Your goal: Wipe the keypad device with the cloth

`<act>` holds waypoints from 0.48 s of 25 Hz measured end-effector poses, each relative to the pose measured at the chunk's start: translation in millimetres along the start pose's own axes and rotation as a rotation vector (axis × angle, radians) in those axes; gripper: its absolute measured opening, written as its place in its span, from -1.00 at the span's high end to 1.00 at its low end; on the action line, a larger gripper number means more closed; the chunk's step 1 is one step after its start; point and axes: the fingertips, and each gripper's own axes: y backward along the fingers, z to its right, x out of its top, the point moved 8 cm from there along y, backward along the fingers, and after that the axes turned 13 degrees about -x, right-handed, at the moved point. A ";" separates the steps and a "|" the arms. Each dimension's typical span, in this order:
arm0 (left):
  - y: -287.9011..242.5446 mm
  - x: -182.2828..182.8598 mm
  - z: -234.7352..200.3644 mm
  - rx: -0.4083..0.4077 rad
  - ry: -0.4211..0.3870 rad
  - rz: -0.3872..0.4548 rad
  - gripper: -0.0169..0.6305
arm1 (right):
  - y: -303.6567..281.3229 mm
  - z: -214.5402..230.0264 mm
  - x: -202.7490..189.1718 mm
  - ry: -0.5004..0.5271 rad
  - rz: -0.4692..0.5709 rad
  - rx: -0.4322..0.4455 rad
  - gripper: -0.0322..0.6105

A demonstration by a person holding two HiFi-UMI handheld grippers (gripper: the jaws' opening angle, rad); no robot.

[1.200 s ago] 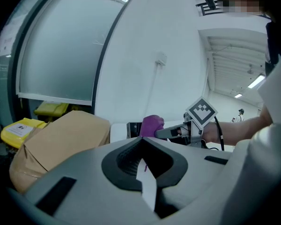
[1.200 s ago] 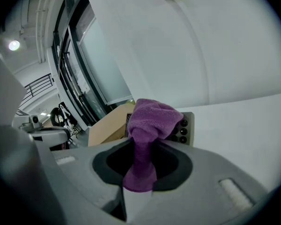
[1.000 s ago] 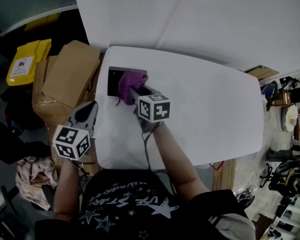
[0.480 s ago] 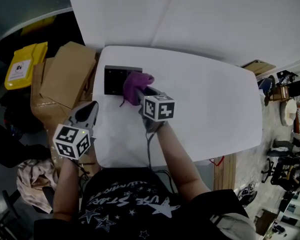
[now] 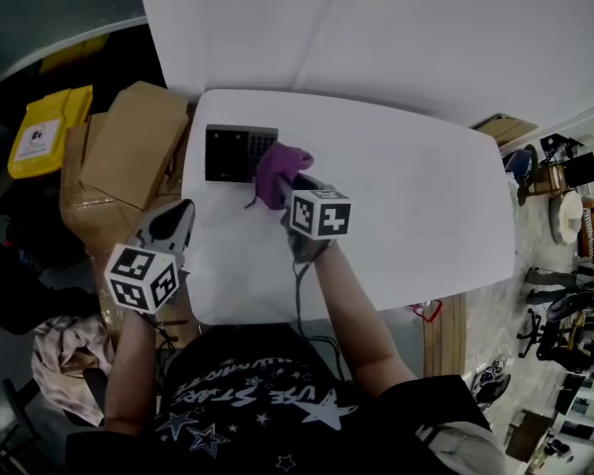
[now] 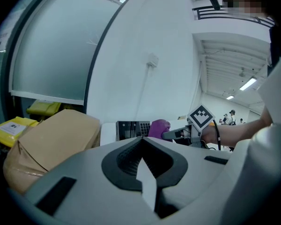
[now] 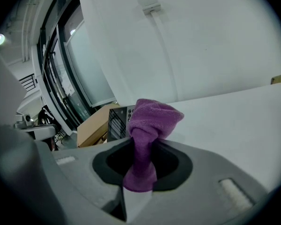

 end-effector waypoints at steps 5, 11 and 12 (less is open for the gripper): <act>12.5 -1.8 7.3 -0.012 -0.008 0.011 0.93 | 17.6 -4.8 -3.7 -0.011 0.021 -0.015 0.59; 33.3 -4.9 17.4 -0.031 -0.027 0.024 0.93 | 44.0 -21.2 -12.7 -0.020 0.049 -0.020 0.59; 36.9 -5.5 18.8 -0.035 -0.030 0.025 0.93 | 48.2 -24.3 -14.1 -0.019 0.054 -0.022 0.59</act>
